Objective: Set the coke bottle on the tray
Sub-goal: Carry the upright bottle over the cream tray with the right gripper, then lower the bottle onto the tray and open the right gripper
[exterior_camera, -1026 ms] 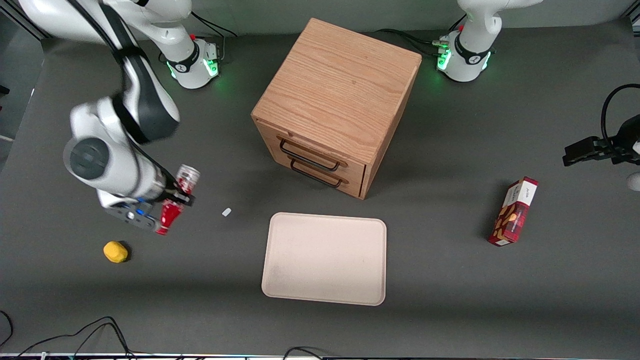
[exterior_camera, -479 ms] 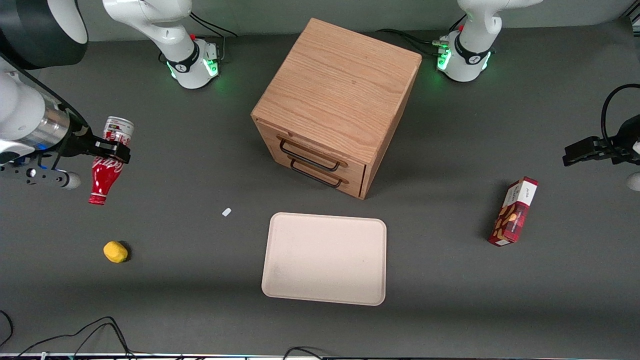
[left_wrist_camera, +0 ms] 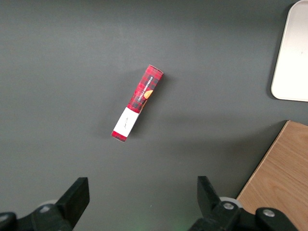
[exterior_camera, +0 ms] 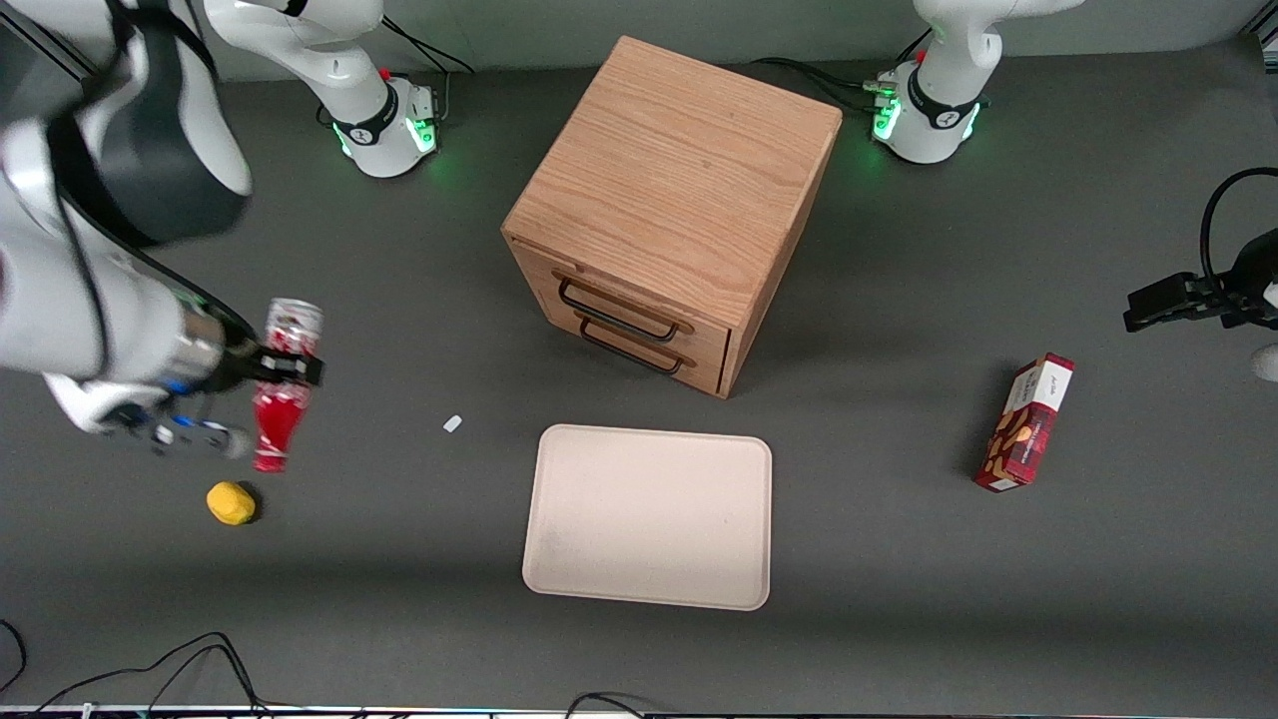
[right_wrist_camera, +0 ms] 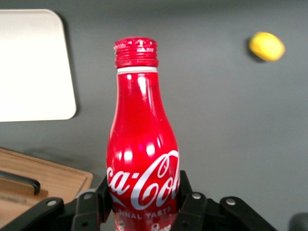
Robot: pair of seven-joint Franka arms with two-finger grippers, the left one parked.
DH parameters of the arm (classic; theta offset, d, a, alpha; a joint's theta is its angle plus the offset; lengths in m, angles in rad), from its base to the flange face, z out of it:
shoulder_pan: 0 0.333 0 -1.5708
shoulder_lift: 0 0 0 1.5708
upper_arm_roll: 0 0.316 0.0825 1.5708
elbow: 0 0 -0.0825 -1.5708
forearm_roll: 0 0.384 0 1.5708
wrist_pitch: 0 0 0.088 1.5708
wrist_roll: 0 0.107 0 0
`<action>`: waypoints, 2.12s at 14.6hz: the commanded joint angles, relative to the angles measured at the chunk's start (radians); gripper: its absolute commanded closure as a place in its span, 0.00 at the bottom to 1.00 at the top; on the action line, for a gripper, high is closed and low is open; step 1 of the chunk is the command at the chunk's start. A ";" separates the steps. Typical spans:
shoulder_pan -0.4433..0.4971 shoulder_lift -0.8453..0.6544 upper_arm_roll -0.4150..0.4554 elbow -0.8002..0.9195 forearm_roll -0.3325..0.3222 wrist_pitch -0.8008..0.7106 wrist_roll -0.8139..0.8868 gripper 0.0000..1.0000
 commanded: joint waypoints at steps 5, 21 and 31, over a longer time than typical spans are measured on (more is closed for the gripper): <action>0.194 0.405 -0.053 0.248 0.014 0.284 0.046 1.00; 0.311 0.634 -0.104 0.245 0.008 0.642 0.186 0.63; 0.308 0.628 -0.107 0.245 0.006 0.634 0.183 0.00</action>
